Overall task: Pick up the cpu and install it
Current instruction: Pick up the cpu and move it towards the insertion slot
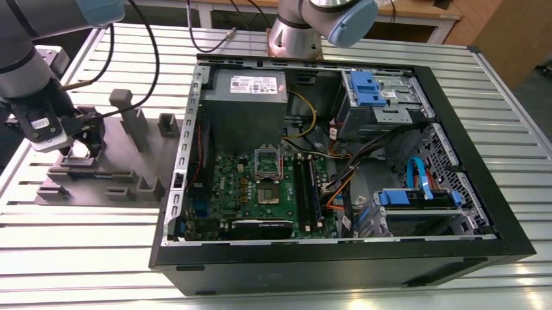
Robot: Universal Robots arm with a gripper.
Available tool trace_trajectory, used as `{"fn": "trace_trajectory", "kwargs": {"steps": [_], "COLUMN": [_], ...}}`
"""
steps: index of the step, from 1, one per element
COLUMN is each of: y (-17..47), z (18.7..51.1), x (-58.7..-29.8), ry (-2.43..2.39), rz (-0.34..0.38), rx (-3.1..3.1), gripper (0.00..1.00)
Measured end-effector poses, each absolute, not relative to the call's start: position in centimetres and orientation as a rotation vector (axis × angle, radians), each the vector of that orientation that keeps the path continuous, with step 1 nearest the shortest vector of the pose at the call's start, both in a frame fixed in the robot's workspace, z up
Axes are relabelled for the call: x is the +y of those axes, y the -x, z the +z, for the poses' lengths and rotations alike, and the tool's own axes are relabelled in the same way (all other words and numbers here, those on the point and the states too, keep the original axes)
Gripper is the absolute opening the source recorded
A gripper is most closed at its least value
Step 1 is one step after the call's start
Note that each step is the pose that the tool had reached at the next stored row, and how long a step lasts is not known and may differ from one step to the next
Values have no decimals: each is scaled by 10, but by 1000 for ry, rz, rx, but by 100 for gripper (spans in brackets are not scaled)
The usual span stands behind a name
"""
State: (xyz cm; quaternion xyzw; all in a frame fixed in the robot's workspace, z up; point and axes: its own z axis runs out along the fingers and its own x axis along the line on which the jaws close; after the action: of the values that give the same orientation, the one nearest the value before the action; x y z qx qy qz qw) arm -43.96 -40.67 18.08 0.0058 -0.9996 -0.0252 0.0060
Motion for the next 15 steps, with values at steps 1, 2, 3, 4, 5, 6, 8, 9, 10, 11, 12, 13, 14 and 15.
{"fn": "trace_trajectory", "kwargs": {"steps": [1, 2, 3, 4, 5, 6, 8, 9, 10, 11, 12, 13, 14, 15], "y": [440, 440, 440, 440, 440, 440, 440, 440, 440, 440, 440, 440, 440, 440], "z": [181, 181, 181, 181, 181, 181, 181, 181, 181, 181, 181, 182, 182, 182], "x": [-407, -407, -407, -407, -407, -407, -407, -407, -407, -407, -407, -407, -407, -406], "ry": [-18, -18, -18, -18, -18, -18, -18, -18, -18, -18, -18, -18, -19, -18], "rz": [-79, -81, -83, -87, -90, -92, -95, -95, -95, -95, -95, -93, -92, -92], "rx": [-3129, -3128, -3128, -3128, -3128, -3128, -3128, -3128, -3128, -3128, -3128, -3128, -3128, -3129], "gripper": [59, 59, 59, 59, 59, 59, 59, 59, 59, 59, 59, 59, 59, 59]}}
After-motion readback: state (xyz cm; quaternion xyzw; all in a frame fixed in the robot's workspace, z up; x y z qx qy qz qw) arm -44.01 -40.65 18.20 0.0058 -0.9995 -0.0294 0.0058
